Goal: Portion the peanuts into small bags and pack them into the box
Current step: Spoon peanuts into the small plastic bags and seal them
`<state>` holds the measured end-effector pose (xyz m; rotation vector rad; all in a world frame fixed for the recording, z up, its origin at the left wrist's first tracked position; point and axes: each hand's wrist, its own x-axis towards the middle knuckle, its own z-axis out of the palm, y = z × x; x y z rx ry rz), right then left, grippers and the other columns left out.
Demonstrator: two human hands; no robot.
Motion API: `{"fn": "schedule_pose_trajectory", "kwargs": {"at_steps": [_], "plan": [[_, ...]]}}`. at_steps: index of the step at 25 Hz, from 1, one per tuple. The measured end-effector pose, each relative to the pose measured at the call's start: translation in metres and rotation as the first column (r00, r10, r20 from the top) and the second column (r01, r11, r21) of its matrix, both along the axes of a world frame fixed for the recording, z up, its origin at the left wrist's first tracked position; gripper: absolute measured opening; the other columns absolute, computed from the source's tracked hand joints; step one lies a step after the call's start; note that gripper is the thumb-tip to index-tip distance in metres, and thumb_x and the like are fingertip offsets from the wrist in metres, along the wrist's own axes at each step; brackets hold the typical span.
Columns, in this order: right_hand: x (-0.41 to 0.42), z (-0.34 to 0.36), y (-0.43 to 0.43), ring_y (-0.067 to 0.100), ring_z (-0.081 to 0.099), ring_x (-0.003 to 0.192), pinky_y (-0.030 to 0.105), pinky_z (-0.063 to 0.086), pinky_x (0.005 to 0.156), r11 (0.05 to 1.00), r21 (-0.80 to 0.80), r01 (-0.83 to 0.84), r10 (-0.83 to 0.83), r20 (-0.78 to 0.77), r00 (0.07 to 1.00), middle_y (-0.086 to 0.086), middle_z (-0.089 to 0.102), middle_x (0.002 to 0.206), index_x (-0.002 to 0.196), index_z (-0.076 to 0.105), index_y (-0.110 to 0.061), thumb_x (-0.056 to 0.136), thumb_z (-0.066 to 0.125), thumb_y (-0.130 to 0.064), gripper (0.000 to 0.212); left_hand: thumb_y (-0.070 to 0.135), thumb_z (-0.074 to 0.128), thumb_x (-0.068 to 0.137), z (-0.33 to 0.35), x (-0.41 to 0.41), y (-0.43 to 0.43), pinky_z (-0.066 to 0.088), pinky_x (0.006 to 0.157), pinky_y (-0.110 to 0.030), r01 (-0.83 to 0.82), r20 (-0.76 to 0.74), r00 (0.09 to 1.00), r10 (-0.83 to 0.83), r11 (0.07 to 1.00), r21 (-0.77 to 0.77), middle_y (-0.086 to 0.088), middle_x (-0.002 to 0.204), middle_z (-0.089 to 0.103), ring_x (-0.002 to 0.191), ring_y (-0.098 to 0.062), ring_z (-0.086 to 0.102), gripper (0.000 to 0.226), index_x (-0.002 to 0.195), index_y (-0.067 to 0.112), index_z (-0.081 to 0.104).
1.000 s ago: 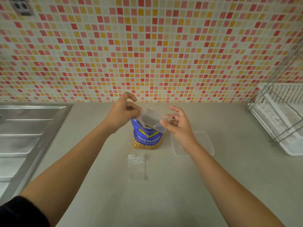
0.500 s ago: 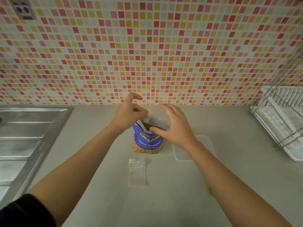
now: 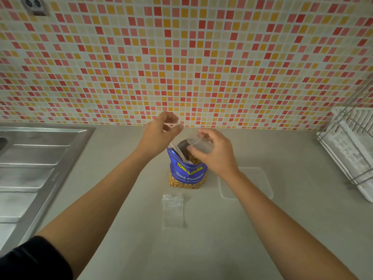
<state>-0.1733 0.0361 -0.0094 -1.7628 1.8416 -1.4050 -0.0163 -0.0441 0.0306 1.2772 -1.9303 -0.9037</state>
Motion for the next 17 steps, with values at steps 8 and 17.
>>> {"fn": "schedule_pose_trajectory", "kwargs": {"at_steps": [8,17], "plan": [[-0.01,0.001,-0.001,0.004,0.062,0.095,0.007,0.046,0.07,0.995,0.104,-0.001,-0.043,0.421,0.906,-0.018,0.064,0.104,0.106,0.06,-0.032,0.071,0.077,-0.035,0.039,0.021,0.062,0.086,-0.023,0.0,-0.016,0.043,0.062,-0.02,-0.038,0.121,0.992,0.019,0.986,0.161,-0.005,0.085,0.065,0.072,-0.01,0.054,0.016,0.095,0.009,0.07],[-0.025,-0.028,0.011,0.015,0.064,0.096,0.021,0.048,0.073,0.961,0.275,-0.037,-0.098,0.461,0.882,-0.009,0.067,0.099,0.101,0.062,-0.027,0.071,0.077,-0.034,0.034,0.028,0.06,0.087,0.003,0.003,0.005,0.045,0.06,-0.022,0.121,0.191,0.979,-0.074,0.962,-0.246,-0.009,0.063,0.065,0.058,-0.021,0.057,0.025,0.086,0.007,0.073]]}}
